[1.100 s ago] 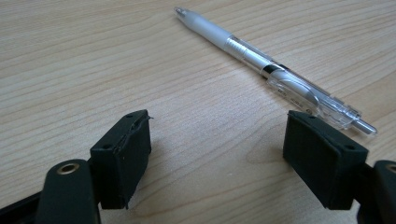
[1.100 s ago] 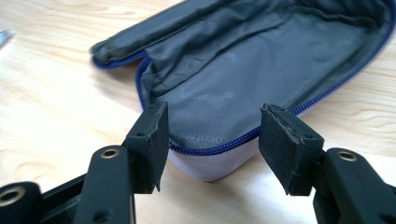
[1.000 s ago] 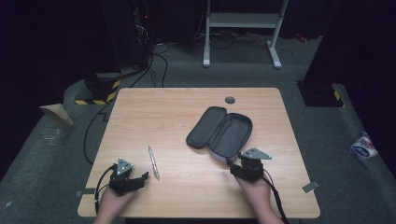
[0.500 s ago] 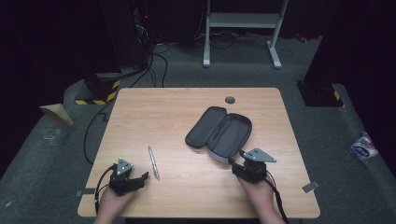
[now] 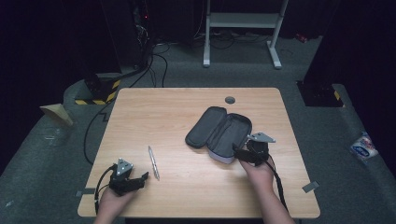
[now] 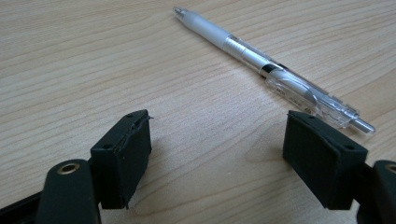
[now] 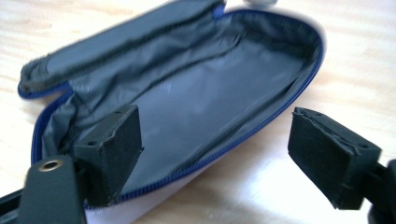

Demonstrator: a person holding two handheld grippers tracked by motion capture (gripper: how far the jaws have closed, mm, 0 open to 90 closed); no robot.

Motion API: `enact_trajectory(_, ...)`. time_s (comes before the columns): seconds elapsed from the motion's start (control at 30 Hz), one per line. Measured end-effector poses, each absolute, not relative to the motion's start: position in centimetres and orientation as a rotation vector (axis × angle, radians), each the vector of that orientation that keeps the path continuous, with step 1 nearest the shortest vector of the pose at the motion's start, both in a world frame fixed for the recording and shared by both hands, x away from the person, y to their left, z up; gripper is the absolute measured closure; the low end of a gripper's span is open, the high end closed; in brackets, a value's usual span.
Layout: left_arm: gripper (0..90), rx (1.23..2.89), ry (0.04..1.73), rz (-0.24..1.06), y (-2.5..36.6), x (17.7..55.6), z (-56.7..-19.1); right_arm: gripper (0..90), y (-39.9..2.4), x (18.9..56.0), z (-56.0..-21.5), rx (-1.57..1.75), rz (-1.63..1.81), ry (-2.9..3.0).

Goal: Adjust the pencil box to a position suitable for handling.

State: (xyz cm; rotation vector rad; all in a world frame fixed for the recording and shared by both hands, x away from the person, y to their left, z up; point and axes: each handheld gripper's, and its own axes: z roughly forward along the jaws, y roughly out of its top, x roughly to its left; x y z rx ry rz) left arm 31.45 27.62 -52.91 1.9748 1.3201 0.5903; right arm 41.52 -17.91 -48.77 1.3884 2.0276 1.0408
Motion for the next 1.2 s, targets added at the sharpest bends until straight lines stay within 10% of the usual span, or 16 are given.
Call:
enact_trajectory(0.87,23.8,1.984,1.314,0.587,27.6,31.5,-52.9,13.8,-11.5,34.2,-50.4,1.241,1.216,2.153)
enact_trajectory(1.2,19.2,2.015,1.27,0.571,27.3,31.4,-52.9,23.0,-15.0,36.5,-48.2,1.242,1.161,2.065)
